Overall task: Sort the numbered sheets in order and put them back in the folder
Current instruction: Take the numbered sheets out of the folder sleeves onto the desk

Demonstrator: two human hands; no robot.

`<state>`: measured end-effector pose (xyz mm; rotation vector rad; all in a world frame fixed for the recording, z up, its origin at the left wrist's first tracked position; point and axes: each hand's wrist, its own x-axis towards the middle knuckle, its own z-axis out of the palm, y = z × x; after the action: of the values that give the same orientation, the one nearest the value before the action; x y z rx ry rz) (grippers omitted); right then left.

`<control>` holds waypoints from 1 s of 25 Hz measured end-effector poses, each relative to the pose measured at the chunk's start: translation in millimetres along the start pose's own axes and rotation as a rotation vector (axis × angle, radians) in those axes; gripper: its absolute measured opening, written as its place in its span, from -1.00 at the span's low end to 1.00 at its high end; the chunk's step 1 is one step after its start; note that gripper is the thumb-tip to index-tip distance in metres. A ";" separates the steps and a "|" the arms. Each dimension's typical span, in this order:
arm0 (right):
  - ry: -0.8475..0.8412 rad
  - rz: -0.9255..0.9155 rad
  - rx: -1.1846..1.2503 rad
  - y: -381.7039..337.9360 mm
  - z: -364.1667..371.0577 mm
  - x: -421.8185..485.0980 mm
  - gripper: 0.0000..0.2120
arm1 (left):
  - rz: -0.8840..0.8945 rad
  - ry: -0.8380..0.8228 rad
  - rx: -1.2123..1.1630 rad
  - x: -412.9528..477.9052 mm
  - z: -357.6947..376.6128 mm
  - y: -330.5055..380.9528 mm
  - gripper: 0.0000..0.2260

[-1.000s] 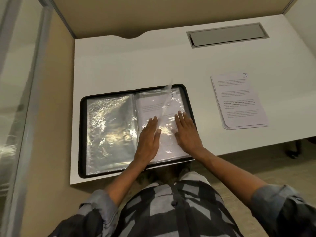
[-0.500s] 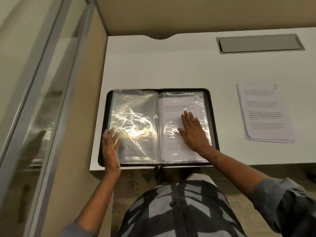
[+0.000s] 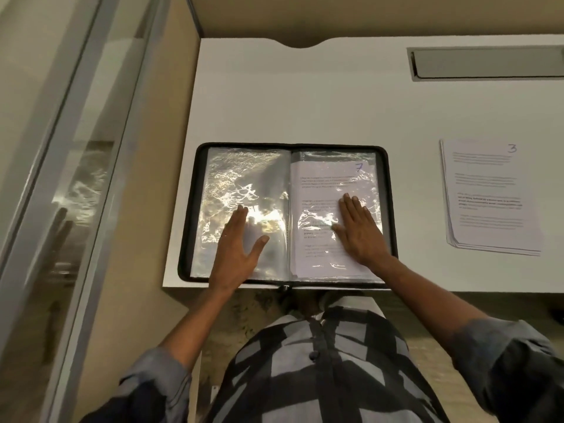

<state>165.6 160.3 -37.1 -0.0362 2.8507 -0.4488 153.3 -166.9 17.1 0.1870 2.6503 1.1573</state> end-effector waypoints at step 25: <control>0.261 -0.246 0.161 43.6 -83.3 92.6 -0.51 | 0.484 -0.146 0.351 221.6 99.3 77.3 -0.73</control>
<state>55.6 220.8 3.4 -0.3230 3.0658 -0.7851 -31.4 2.5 -28.9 0.9798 2.7282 0.7350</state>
